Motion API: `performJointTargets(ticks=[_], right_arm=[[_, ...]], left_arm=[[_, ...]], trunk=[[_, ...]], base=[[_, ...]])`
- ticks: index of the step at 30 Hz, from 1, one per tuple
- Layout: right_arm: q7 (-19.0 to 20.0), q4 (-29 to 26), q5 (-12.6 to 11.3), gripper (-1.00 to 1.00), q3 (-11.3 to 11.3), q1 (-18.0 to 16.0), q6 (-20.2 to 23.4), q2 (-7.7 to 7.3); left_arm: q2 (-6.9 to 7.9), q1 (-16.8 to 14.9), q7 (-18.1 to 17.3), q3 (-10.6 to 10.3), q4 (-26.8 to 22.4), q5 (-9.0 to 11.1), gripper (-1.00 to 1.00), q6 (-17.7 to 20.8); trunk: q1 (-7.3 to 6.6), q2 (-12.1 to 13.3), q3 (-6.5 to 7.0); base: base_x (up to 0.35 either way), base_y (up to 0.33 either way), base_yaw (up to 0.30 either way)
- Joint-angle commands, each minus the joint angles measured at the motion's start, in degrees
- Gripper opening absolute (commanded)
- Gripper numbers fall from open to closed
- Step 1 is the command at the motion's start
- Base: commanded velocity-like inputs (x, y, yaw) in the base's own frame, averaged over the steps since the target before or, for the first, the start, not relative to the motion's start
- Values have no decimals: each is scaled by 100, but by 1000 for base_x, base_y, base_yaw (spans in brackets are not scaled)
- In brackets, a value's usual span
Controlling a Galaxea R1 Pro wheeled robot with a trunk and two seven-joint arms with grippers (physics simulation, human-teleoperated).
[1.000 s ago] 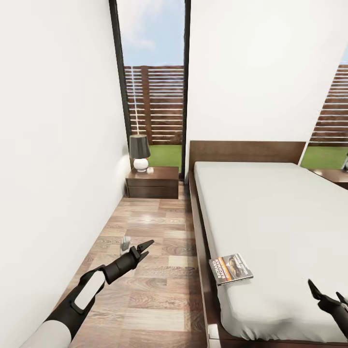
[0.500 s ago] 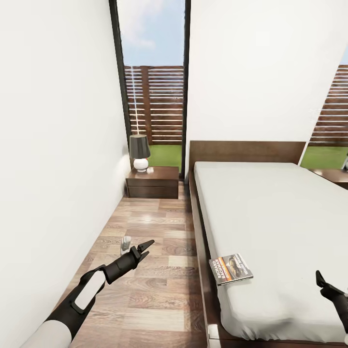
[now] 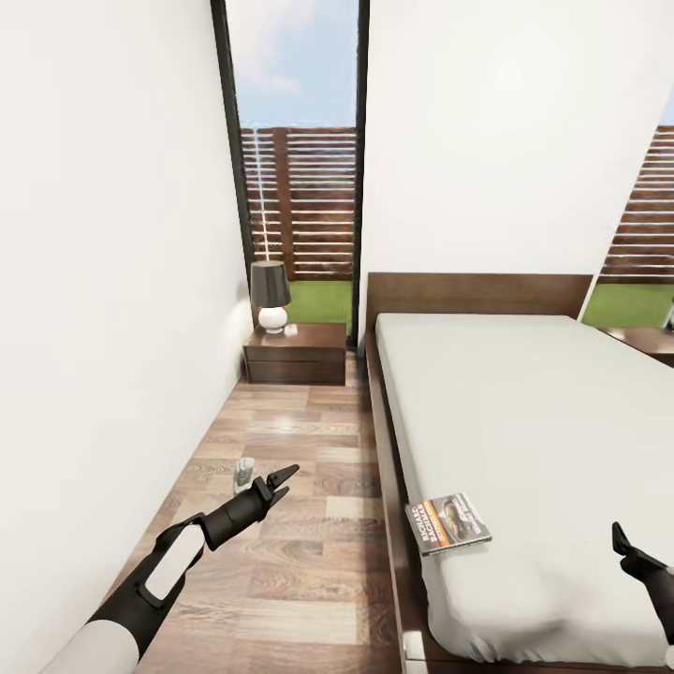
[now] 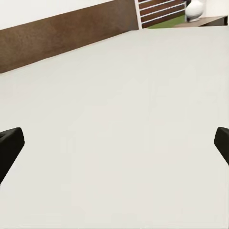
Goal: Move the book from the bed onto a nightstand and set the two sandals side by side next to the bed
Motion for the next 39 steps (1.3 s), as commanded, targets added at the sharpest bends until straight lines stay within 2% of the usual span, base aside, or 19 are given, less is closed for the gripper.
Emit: performJointTargets(ticks=[1, 13, 39], right_arm=[[32, 5, -62, 100, 43, -5, -14, -1], [32, 4, -62, 100, 47, -6, -55, 1], [32, 0, -62, 100, 48, -5, -59, 1]], left_arm=[[5, -4, 6, -15, 2, 60, 100, 41], [5, -4, 6, -20, -2, 58, 100, 41], [5, -4, 6, -24, -3, 53, 100, 41]], trunk=[[1, -3, -6], [1, -3, -6], [1, -3, -6]], base=[[218, 0, 0], [136, -4, 0], [101, -86, 0]])
